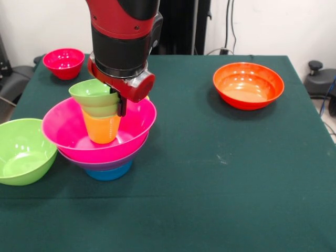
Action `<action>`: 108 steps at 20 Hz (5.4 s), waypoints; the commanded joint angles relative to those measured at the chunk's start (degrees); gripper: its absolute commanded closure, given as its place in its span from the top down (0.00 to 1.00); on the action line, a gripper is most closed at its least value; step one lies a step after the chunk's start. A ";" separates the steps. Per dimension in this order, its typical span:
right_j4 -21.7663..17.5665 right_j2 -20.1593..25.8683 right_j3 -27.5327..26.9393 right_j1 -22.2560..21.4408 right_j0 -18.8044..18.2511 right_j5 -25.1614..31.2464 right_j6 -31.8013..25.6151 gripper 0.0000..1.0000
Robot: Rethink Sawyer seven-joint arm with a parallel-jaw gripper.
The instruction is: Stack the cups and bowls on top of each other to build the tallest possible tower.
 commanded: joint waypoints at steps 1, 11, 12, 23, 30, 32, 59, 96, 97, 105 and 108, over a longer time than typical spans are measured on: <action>-4.84 4.59 3.05 1.84 0.48 3.25 -12.26 0.00; -5.12 4.56 2.27 2.10 0.22 5.92 -13.73 0.00; -5.11 4.57 2.14 2.10 0.22 6.39 -13.86 0.00; -6.48 3.99 -2.01 2.81 0.88 12.01 -15.17 0.00; -7.00 4.07 -1.94 2.78 0.67 11.60 -15.17 0.00; -7.25 3.98 -2.15 2.88 0.72 11.53 -15.09 0.00; -8.58 6.12 0.09 2.27 -0.52 10.53 -14.03 0.00; -6.67 6.89 1.71 -2.90 0.04 16.22 -11.68 1.00; -6.56 6.90 1.82 -3.22 0.25 16.23 -11.30 1.00; -6.92 6.02 2.40 -6.55 1.89 17.27 -10.27 1.00; -6.52 5.98 2.25 -7.51 2.10 18.99 -10.27 1.00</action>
